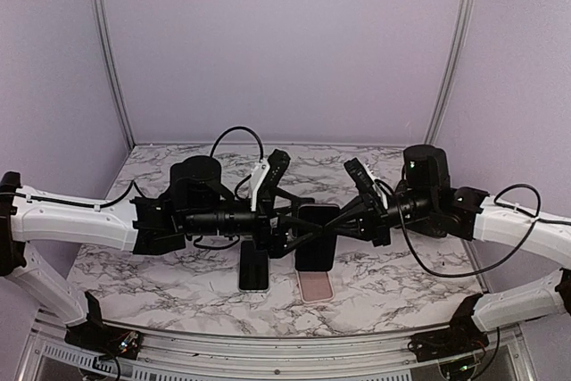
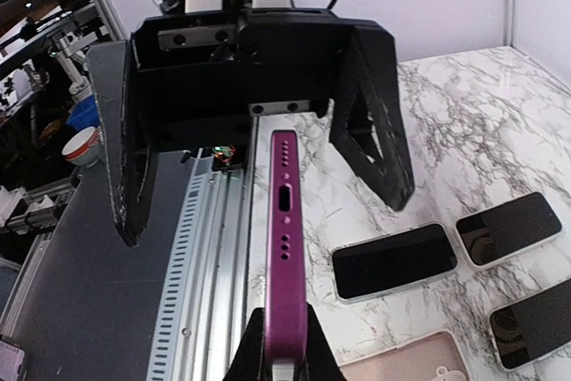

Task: Put the phone into the phone case
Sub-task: Pass from the left arm to the right, then adjust the phone case at the center of the board.

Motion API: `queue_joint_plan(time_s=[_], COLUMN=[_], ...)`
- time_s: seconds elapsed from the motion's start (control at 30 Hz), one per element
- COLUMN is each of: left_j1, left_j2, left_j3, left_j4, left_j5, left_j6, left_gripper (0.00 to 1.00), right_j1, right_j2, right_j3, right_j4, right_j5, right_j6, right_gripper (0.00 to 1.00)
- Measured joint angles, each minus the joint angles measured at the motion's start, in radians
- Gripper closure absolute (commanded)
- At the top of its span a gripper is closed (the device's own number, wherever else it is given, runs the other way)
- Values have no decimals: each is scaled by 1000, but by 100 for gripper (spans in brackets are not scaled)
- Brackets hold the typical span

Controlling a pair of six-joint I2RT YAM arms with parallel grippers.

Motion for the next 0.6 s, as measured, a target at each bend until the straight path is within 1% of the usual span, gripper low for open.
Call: queue_joint_plan(time_s=[0.07,0.17,0.27,0.3,0.37,0.43,0.47,0.53,0.6], left_j1=[-1,-2,-1,-2,-8,-21,-30,-48,-60], left_j2=[-17,-28,-16,-1,42,89,113,153,193], left_j3=[-42,-87,-79,-64,-31,-6,5,19,40], left_j4=[-4,-75,-212,-264,-349,-412,-440,-485,-522], left_j5=[-78,-228,-343,-373,-408,-432,-443,-452,-456], left_j6=[-30,-89,-142,-157,-179,-194,-196,-209,-221], left_gripper=[5,14,26,32,44,60,66,72,73], right_j1=[-6,-19,-36,-39,-40,-40,-40,-39,-35], right_j2=[2,23,71,85,107,119,121,121,121], right_j3=[-30,-60,-60,-60,-58,-58,-58,-58,-60], right_j4=[26,60,63,54,20,-33,-59,-117,-152], right_j5=[61,235,416,468,563,653,684,741,773], right_j6=[5,56,119,137,171,209,225,263,300], right_gripper=[100,100,100,100,100,100,100,100,100])
